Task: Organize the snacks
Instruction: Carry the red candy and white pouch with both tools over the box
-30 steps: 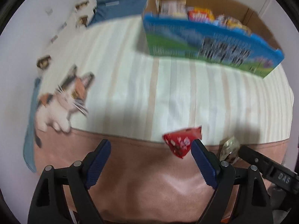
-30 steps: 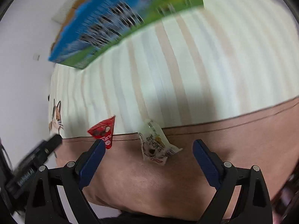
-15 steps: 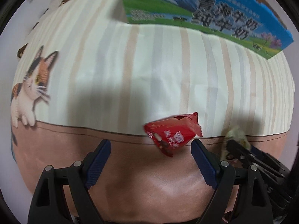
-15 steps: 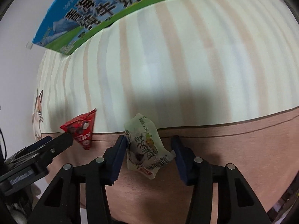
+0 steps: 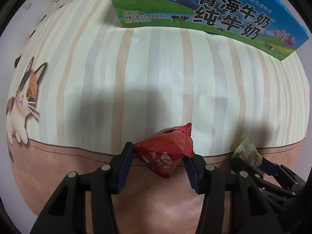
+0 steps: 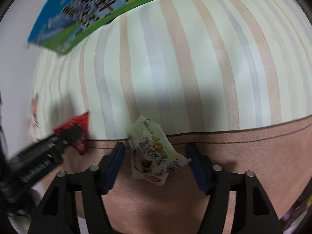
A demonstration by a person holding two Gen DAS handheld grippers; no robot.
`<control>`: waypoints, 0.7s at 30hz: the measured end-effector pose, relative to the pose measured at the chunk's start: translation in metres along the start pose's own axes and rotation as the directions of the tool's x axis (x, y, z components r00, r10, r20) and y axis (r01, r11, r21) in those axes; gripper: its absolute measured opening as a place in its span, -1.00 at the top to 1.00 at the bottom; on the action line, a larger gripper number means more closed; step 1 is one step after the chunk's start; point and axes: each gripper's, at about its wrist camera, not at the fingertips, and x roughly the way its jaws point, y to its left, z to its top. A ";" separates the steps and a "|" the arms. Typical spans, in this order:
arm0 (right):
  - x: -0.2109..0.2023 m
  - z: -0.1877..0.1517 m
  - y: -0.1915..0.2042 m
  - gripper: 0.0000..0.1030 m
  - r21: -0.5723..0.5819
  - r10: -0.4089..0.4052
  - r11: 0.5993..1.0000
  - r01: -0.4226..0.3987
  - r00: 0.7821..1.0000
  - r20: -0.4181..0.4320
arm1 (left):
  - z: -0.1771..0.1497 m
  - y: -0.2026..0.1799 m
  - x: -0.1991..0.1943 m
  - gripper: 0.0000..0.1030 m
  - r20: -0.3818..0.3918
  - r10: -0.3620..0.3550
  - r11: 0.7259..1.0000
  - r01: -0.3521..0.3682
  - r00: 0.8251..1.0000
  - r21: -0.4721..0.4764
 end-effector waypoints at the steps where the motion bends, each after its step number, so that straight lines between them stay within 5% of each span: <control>1: -0.001 -0.002 0.003 -0.14 -0.024 -0.013 1.000 0.014 1.000 0.016 | -0.002 0.002 -0.002 0.08 0.002 0.002 1.000 -0.002 1.000 0.000; 12: -0.036 -0.003 -0.001 0.01 0.002 0.067 0.998 -0.068 0.994 0.089 | -0.001 0.008 -0.053 0.13 0.079 -0.048 0.999 0.049 0.996 -0.013; 21: -0.115 0.032 0.004 0.03 -0.013 0.185 0.982 -0.187 0.956 0.228 | 0.057 -0.008 -0.140 0.13 0.200 -0.177 0.984 0.174 0.964 0.033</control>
